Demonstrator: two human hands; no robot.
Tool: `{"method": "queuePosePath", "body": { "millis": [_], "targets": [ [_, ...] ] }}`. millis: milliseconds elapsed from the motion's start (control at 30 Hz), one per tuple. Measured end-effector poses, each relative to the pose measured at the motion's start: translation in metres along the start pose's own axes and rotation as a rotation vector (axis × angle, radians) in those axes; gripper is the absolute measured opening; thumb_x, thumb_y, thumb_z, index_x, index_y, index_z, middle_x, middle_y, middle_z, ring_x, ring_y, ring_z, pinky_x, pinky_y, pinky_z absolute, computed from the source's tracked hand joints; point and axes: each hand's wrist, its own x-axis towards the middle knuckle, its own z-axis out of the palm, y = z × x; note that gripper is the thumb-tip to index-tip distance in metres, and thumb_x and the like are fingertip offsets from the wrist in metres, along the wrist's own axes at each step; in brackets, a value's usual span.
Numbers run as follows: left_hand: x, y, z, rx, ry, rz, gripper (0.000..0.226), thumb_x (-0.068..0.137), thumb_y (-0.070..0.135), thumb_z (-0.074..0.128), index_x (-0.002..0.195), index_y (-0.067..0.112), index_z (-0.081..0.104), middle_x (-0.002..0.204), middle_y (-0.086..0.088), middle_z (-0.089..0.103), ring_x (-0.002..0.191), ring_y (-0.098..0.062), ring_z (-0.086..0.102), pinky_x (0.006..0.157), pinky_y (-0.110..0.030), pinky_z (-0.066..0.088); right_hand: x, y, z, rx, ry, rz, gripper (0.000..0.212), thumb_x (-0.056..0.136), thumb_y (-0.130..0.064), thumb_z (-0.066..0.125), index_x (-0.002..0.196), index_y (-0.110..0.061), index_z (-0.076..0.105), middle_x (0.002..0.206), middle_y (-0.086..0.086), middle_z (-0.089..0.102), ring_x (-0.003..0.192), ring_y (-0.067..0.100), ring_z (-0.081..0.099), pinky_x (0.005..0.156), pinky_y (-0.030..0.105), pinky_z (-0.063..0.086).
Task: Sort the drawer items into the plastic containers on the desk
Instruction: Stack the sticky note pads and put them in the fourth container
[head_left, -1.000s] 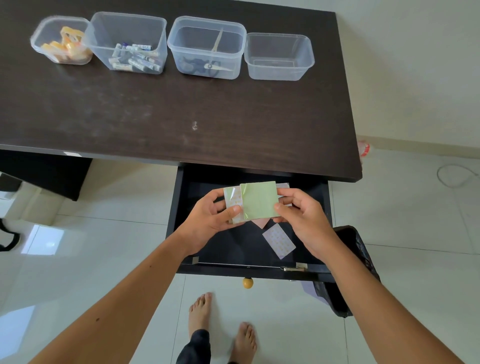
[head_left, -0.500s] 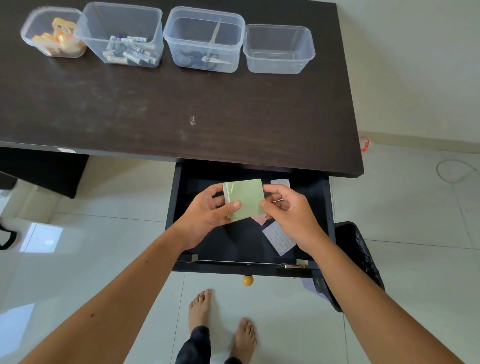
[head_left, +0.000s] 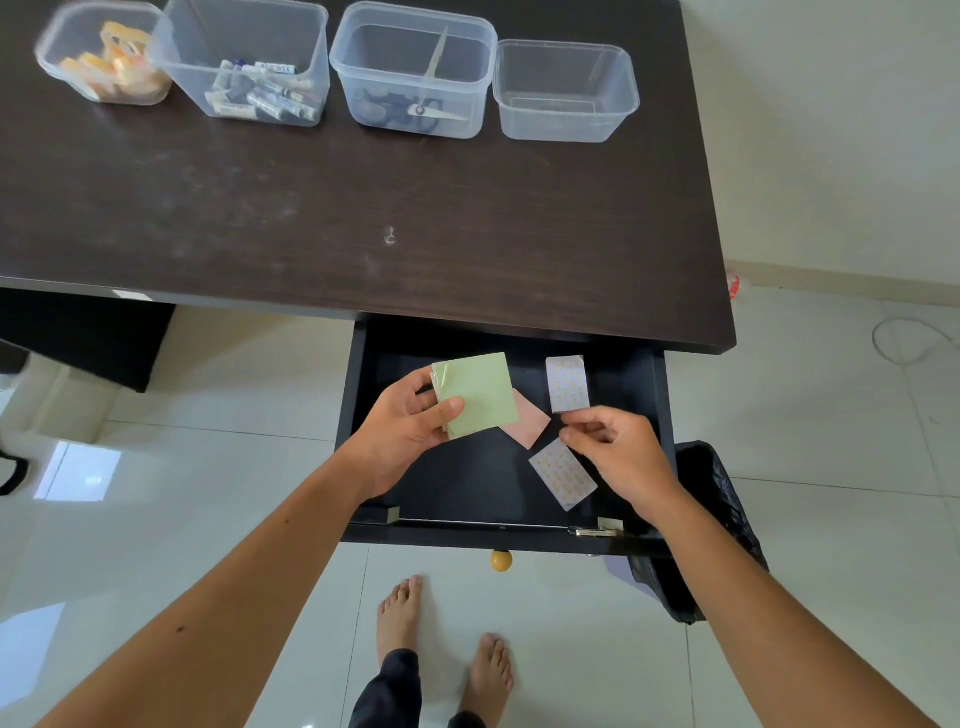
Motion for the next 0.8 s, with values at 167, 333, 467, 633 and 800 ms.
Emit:
{"method": "queuePosePath", "body": {
  "millis": [167, 333, 467, 633, 800],
  "targets": [
    [0.001, -0.005, -0.005, 0.023, 0.034, -0.013, 0.049, 0.102, 0.012, 0.062, 0.147, 0.021, 0.047, 0.139, -0.004, 0.064, 0.13, -0.024, 0.062, 0.107, -0.042, 0.055, 0.009, 0.008, 0.019, -0.117, 0.01, -0.028, 0.04, 0.09, -0.024, 0.084, 0.129, -0.02, 0.074, 0.111, -0.006, 0.072, 0.092, 0.005, 0.068, 0.076, 0.017, 0.053],
    [0.003, -0.011, -0.011, 0.038, 0.052, -0.035, 0.053, 0.102, 0.014, 0.062, 0.151, 0.02, 0.044, 0.142, -0.005, 0.062, 0.132, -0.024, 0.06, 0.11, -0.045, 0.053, 0.02, 0.004, 0.038, -0.278, 0.077, -0.125, 0.058, 0.084, -0.032, 0.089, 0.137, -0.018, 0.07, 0.114, 0.002, 0.067, 0.09, 0.014, 0.064, 0.08, 0.026, 0.054],
    [0.004, -0.016, -0.012, 0.05, 0.056, -0.051, 0.053, 0.102, 0.017, 0.063, 0.151, 0.022, 0.044, 0.141, -0.004, 0.063, 0.132, -0.024, 0.061, 0.109, -0.045, 0.053, 0.022, 0.001, 0.041, -0.374, 0.065, -0.109, 0.048, 0.084, -0.03, 0.089, 0.127, -0.016, 0.073, 0.122, 0.002, 0.064, 0.098, 0.014, 0.062, 0.08, 0.025, 0.053],
    [0.003, -0.016, -0.014, 0.059, 0.053, -0.057, 0.055, 0.101, 0.018, 0.064, 0.151, 0.021, 0.044, 0.141, -0.003, 0.063, 0.131, -0.024, 0.062, 0.109, -0.045, 0.054, 0.02, -0.002, 0.034, -0.162, 0.084, -0.091, 0.02, 0.09, -0.02, 0.083, 0.108, -0.019, 0.075, 0.105, -0.004, 0.071, 0.088, 0.004, 0.065, 0.072, 0.016, 0.051],
    [-0.001, -0.011, -0.012, 0.048, 0.034, -0.067, 0.052, 0.1, 0.016, 0.064, 0.148, 0.021, 0.045, 0.139, -0.003, 0.064, 0.129, -0.023, 0.063, 0.108, -0.044, 0.055, 0.011, -0.011, 0.016, 0.116, 0.142, -0.057, 0.018, 0.098, -0.017, 0.073, 0.116, -0.019, 0.07, 0.111, -0.001, 0.074, 0.101, 0.015, 0.073, 0.08, 0.033, 0.065]
  ]
}}
